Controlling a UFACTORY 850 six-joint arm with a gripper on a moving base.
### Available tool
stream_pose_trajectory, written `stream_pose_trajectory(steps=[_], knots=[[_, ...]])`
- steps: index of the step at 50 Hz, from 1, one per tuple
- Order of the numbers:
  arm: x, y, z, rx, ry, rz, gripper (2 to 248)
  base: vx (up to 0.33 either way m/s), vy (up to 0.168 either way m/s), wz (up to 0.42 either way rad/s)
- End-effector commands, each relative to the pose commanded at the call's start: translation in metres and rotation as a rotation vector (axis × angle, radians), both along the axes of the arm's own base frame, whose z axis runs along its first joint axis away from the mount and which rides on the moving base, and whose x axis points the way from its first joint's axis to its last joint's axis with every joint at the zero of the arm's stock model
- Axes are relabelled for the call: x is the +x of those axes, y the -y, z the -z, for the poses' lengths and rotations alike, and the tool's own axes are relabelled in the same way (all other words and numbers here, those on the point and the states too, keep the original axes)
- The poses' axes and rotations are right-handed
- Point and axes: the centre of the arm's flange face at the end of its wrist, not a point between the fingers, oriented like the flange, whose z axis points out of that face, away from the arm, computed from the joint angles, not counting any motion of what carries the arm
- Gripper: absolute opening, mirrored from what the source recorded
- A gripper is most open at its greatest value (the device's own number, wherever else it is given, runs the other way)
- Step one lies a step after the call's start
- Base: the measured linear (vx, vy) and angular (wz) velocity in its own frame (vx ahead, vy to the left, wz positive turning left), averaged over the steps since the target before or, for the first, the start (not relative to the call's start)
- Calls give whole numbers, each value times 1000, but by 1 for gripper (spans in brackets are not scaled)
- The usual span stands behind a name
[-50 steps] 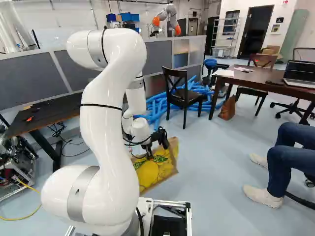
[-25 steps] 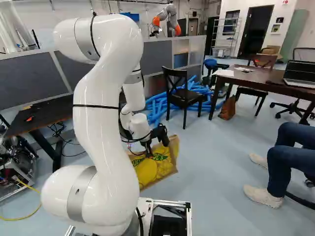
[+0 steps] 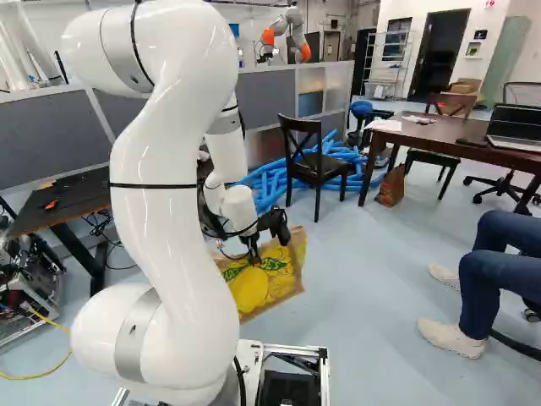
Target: Pick up the bag on the ground and place it on the table
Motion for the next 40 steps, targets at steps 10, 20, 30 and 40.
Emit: stream_pose_trajectory(steps=[10, 20, 30, 40], knots=[[0, -1, -14, 10, 1, -1, 22, 0, 0, 0], [0, -2, -28, 19, 3, -3, 22, 0, 0, 0], [0, -3, -42, 29, 5, -5, 22, 0, 0, 0], [0, -4, -56, 38, 7, -12, 22, 0, 0, 0]])
